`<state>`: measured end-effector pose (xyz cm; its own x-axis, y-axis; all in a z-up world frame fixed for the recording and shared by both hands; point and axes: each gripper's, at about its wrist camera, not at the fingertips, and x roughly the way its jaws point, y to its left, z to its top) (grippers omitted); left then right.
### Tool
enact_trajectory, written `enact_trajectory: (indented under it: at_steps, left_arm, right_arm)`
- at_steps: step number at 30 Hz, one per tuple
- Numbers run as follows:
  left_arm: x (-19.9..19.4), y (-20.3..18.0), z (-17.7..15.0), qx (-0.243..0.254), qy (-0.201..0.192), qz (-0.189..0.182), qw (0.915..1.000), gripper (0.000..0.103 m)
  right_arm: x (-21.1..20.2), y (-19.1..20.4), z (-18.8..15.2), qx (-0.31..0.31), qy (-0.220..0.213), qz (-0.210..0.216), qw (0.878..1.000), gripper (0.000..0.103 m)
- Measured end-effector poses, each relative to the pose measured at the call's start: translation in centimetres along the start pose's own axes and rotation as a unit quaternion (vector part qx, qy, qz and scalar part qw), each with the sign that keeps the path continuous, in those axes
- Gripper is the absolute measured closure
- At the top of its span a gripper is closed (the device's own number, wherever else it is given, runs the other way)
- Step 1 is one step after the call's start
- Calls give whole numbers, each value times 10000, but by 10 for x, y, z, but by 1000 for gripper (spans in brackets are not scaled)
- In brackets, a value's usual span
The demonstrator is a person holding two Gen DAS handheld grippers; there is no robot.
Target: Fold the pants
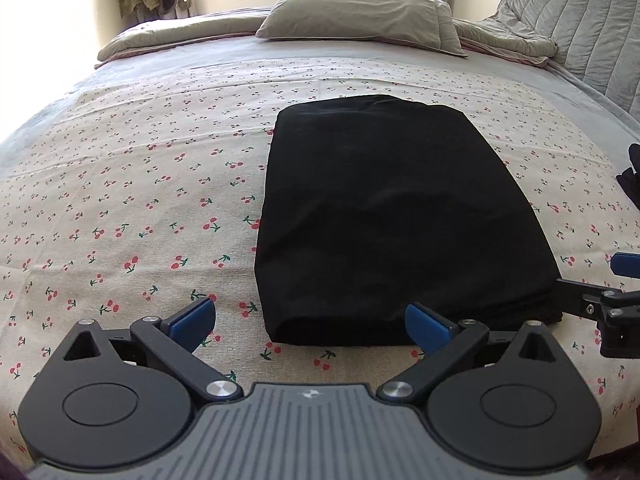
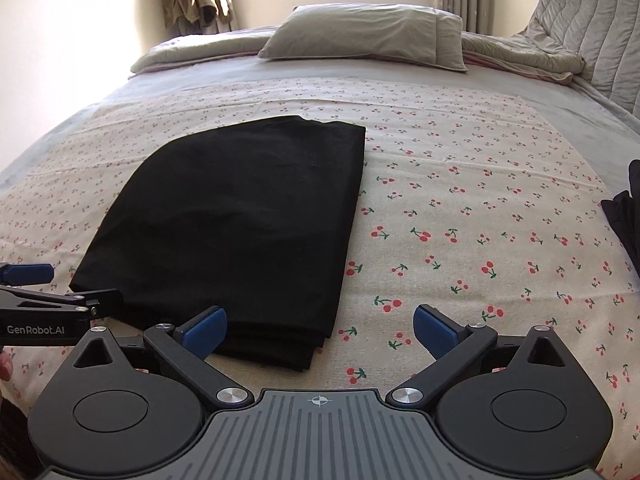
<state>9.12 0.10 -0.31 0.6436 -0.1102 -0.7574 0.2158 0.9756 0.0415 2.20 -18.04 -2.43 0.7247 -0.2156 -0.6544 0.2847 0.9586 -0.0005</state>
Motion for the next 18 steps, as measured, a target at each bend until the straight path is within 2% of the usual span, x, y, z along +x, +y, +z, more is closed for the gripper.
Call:
enact_trajectory:
  at_steps: [18]
  left_arm:
    - [-2,0,-2,81,-81,109,9999,0]
  right_arm:
    - [4,3,-2,1,53,38,10000,2]
